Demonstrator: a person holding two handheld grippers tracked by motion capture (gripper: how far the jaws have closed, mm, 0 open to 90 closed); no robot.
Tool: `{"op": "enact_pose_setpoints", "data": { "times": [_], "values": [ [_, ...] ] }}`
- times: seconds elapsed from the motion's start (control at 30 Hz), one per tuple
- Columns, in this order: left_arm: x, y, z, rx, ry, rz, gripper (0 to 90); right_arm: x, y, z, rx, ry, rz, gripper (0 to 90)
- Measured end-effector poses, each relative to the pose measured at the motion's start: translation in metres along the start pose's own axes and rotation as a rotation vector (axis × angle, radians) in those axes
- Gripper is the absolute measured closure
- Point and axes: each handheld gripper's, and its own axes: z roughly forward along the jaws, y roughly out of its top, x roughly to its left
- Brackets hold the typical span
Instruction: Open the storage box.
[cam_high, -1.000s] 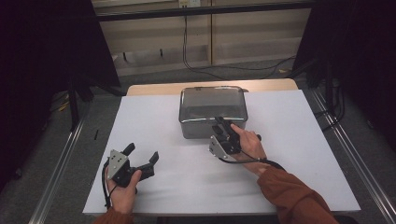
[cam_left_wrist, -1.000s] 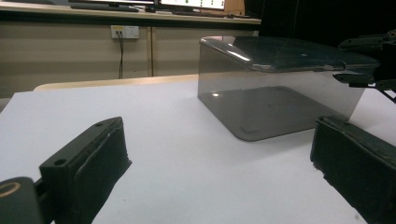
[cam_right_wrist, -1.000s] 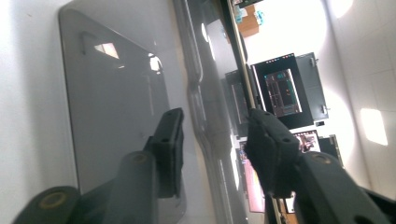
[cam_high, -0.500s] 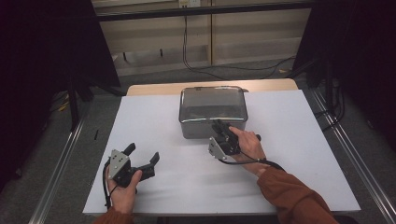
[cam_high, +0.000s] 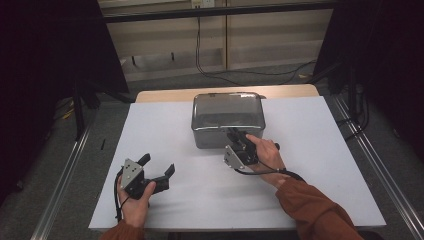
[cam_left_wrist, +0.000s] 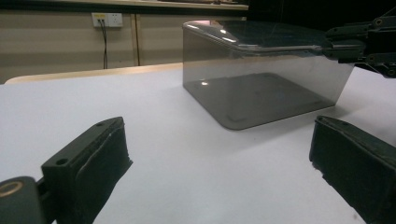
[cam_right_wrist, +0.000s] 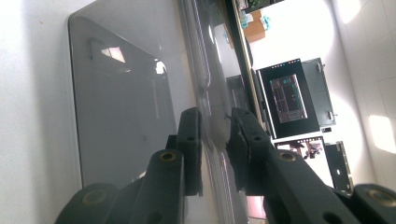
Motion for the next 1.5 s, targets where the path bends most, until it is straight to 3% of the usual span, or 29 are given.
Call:
{"op": "enact_pose_setpoints", "data": {
  "times": [0.1, 0.2, 0.4, 0.53, 0.73, 0.83, 0.93, 1.07, 1.23, 1.4, 1.5],
  "values": [
    [0.001, 0.003, -0.001, -0.012, -0.010, -0.009, 4.3, -0.002, 0.000, 0.000, -0.003, 0.000, 0.003, 75.3],
    [0.000, 0.006, -0.001, -0.016, -0.014, 0.014, 4.1, -0.002, 0.000, -0.001, -0.003, 0.000, 0.007, 75.4],
    [0.001, 0.007, 0.004, -0.013, -0.018, 0.018, 6.0, -0.006, 0.001, -0.001, -0.011, -0.012, 0.008, 76.1],
    [0.001, 0.010, 0.008, -0.005, -0.085, -0.009, 7.5, -0.010, 0.002, -0.001, -0.016, -0.016, 0.020, 76.2],
    [0.001, 0.014, 0.016, 0.003, -0.080, 0.017, 5.2, -0.014, 0.002, -0.003, -0.022, -0.026, 0.023, 76.7],
    [-0.002, 0.017, 0.019, 0.018, -0.116, 0.005, 2.2, -0.015, 0.002, -0.003, -0.023, -0.030, 0.027, 76.8],
    [-0.005, 0.021, 0.021, -0.006, -0.150, 0.030, 1.9, -0.017, 0.003, -0.003, -0.027, -0.034, 0.026, 76.8],
    [-0.006, 0.026, 0.030, -0.027, -0.155, 0.022, 1.3, -0.019, 0.004, -0.002, -0.028, -0.032, 0.026, 77.1],
    [-0.008, 0.033, 0.045, -0.032, -0.168, 0.083, 2.6, -0.023, 0.004, -0.003, -0.031, -0.034, 0.031, 77.3],
    [-0.008, 0.040, 0.057, -0.043, -0.168, 0.080, 2.5, -0.025, 0.005, -0.003, -0.030, -0.032, 0.034, 77.4],
    [-0.009, 0.045, 0.065, -0.035, -0.168, 0.115, 2.7, -0.026, 0.004, -0.003, -0.033, -0.032, 0.037, 77.4]
  ]
}}
